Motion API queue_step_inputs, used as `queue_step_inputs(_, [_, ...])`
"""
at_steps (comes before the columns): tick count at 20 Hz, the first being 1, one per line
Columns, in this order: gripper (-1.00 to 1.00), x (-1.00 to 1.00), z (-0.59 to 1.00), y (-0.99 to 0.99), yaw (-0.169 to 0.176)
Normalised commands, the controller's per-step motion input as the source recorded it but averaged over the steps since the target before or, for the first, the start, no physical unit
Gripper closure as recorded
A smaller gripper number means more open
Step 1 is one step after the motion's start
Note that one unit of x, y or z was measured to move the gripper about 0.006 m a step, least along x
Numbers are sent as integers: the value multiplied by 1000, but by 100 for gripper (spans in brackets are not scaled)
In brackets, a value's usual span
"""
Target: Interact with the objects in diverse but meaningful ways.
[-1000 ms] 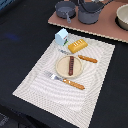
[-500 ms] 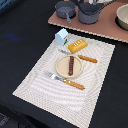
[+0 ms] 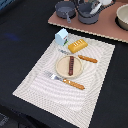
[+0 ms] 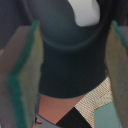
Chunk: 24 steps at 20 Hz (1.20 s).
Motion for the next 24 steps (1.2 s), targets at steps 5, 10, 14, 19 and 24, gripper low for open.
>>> queue_step_inputs(5, [-100,-211,419,-43,0])
queue_step_inputs(10, [-100,79,941,-126,-54])
queue_step_inputs(14, [-100,6,521,-356,-44])
queue_step_inputs(19, [-100,-93,161,-580,-22])
queue_step_inputs(24, [-100,-303,-188,-719,-57])
